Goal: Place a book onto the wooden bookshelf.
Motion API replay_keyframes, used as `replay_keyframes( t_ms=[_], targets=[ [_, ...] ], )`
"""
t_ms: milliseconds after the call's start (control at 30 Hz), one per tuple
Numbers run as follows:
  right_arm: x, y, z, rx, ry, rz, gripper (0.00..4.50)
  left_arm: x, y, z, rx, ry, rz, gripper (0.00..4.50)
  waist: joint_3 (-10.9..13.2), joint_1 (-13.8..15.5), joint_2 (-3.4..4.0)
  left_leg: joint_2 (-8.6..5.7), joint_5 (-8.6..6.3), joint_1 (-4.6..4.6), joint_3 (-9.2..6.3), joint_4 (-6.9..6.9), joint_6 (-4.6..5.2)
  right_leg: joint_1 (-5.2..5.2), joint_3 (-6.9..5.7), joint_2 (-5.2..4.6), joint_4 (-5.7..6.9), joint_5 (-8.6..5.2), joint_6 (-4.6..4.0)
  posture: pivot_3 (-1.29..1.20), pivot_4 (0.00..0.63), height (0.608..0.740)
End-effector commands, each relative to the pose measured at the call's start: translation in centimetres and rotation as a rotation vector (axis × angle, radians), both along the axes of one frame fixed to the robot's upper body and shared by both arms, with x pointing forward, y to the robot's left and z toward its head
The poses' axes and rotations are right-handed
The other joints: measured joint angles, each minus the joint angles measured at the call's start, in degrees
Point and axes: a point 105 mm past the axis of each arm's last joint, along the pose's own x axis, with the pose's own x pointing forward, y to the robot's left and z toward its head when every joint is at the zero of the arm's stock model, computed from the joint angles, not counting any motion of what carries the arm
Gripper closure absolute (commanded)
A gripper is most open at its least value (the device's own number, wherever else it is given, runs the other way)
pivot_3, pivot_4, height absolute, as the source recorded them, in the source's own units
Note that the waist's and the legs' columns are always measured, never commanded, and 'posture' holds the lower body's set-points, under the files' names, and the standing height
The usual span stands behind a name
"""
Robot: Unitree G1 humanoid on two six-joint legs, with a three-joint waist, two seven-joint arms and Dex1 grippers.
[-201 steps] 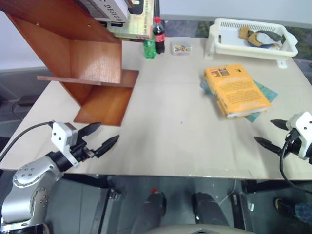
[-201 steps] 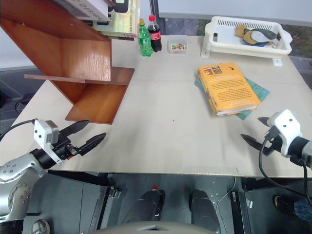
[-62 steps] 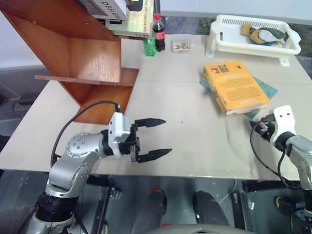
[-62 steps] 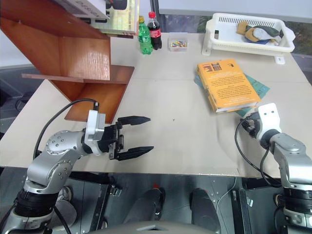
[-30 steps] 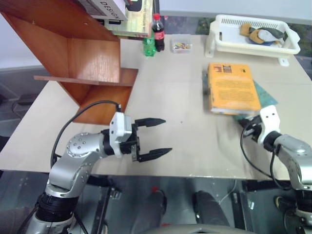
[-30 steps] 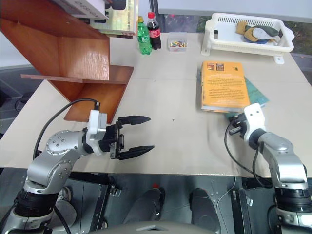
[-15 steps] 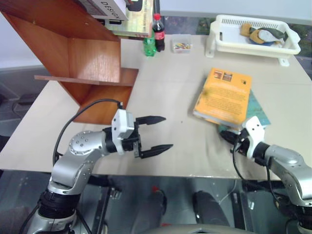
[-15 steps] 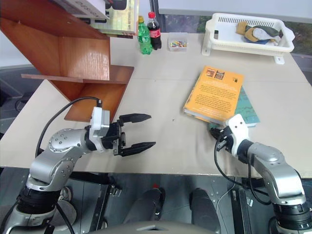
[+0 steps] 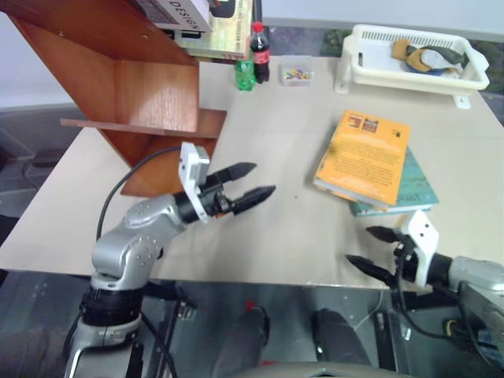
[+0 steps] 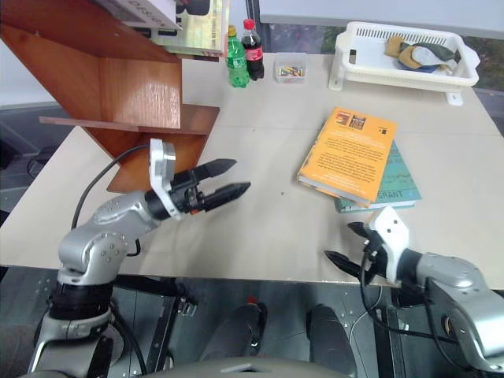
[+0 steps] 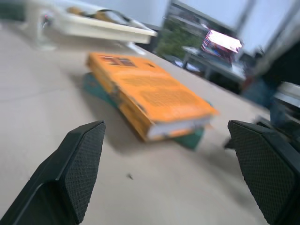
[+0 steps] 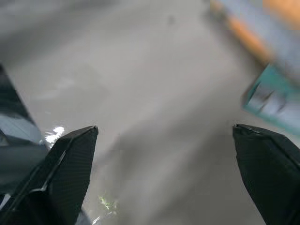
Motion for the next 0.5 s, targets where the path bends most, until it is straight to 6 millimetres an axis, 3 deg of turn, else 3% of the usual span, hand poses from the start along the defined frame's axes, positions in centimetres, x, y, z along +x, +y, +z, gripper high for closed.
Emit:
replay_keyframes(
  t_ms=[33, 233, 500],
  targets=[
    [-0.9, 0.7, 3.6, 0.023, -0.155, 0.033, 0.04, 2.2, -0.8, 0.3, -0.161, 0.297, -0.052, 0.0, 0.01, 0.07, -0.01, -0.03, 0.0, -0.01, 0.0, 0.09, 0.0, 0.01, -0.1, 0.01, 0.08, 0.0, 0.01, 0.0, 0.15, 0.74],
    [-0.8, 1.2, 6.8, 0.004, -0.366, -0.03, 0.04, 6.9, -3.8, -1.6, -0.249, 0.632, -0.06, 0.0, 0.01, 0.09, -0.03, -0.17, 0.0, -0.11, -0.38, 0.43, -0.01, 0.16, -0.43, 0.03, 0.11, 0.0, 0.03, 0.0, 0.15, 0.74],
    [-1.1, 1.6, 8.1, -0.058, -0.496, -0.162, 0.04, 9.7, -8.7, -3.2, -0.26, 0.76, -0.074, 0.0, 0.03, 0.26, -0.07, -0.28, 0.14, -0.27, -0.44, 0.34, -0.25, 0.01, -0.44, -0.09, 0.08, 0.0, 0.01, 0.0, 0.15, 0.74]
  ],
)
